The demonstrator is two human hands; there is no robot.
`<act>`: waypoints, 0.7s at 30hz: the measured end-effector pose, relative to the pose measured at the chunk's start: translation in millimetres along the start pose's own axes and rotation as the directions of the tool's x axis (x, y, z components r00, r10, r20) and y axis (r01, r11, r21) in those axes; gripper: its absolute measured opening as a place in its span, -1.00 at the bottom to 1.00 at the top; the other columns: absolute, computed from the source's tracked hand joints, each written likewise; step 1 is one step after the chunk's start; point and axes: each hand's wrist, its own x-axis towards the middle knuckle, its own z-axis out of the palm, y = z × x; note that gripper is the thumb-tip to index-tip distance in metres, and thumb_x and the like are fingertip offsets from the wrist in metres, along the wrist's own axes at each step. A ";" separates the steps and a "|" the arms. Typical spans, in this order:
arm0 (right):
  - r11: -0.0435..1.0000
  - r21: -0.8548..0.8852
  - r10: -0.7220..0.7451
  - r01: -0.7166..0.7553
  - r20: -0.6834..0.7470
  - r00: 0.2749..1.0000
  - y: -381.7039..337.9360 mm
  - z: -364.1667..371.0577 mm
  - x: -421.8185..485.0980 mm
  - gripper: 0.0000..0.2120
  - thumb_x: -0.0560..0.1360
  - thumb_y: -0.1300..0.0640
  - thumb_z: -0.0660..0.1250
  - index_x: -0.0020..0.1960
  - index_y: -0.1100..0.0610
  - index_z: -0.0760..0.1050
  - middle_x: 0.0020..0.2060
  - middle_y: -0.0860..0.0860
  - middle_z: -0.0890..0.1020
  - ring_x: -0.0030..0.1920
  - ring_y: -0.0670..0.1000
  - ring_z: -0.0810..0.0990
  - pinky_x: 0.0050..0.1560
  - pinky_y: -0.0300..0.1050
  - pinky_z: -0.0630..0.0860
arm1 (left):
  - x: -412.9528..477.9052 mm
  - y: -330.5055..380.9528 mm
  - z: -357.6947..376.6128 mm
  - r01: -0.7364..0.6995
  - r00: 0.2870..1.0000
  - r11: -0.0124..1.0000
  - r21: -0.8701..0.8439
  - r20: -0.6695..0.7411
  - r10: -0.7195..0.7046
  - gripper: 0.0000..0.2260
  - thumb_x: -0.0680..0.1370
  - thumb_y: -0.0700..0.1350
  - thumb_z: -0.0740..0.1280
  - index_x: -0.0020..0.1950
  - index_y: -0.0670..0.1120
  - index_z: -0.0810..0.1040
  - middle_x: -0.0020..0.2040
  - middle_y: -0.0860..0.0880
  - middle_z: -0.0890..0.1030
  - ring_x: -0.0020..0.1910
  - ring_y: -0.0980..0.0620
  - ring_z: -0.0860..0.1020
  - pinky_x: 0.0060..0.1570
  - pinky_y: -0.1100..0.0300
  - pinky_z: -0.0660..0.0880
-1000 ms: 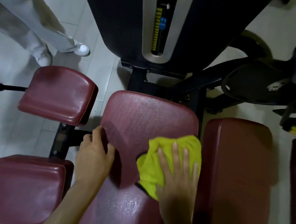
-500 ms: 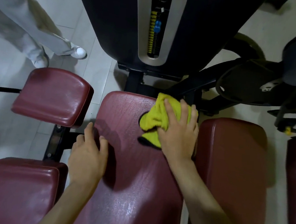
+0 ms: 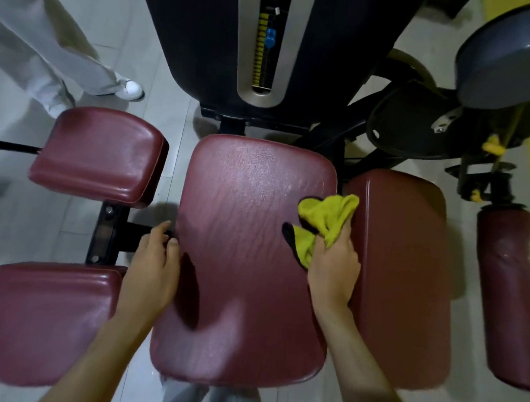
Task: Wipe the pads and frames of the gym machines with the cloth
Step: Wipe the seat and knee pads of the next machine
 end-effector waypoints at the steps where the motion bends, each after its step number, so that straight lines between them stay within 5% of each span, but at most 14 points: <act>1: 1.000 -0.002 0.017 -0.017 0.008 1.000 12.6 0.0 -25.1 -0.25 0.58 -0.01 0.28 0.68 0.00 0.03 0.28 0.18 0.61 0.11 0.32 0.63 0.06 0.17 0.53 | -7.4 -3.9 1.3 0.006 1.000 1.000 -0.016 0.015 -0.006 -0.65 0.71 -0.05 0.12 0.49 -0.04 0.36 0.26 -0.15 0.53 0.20 -0.17 0.53 0.12 -0.09 0.48; 9: 0.944 0.163 0.280 -0.289 0.073 0.957 88.3 -6.4 -193.2 -0.20 0.57 0.14 0.37 0.64 -0.25 0.04 0.35 0.11 0.61 0.20 0.30 0.62 0.14 0.14 0.52 | -49.2 -16.7 3.0 0.020 0.999 0.992 -0.121 0.027 -0.017 -0.60 0.68 -0.06 0.20 0.52 -0.03 0.32 0.36 -0.09 0.52 0.29 -0.10 0.52 0.27 -0.14 0.47; 15: 0.970 0.176 0.181 -0.165 -0.079 0.980 42.8 6.2 -117.2 -0.26 0.56 0.19 0.35 0.66 -0.02 0.15 0.38 0.12 0.52 0.24 0.29 0.57 0.15 0.13 0.47 | -52.9 -24.5 4.0 -0.004 0.999 0.997 -0.077 0.051 0.008 -0.67 0.66 -0.06 0.18 0.43 -0.06 0.37 0.24 -0.13 0.57 0.18 -0.19 0.54 0.19 -0.23 0.49; 21: 0.993 0.085 0.098 -0.087 -0.133 0.986 23.3 11.2 -77.8 -0.29 0.60 0.07 0.32 0.67 -0.03 0.11 0.34 0.13 0.56 0.18 0.32 0.59 0.12 0.20 0.49 | -48.0 -29.3 4.8 -0.015 0.998 0.998 -0.053 0.065 0.018 -0.67 0.65 -0.10 0.21 0.42 -0.10 0.39 0.23 -0.19 0.56 0.18 -0.23 0.54 0.18 -0.22 0.49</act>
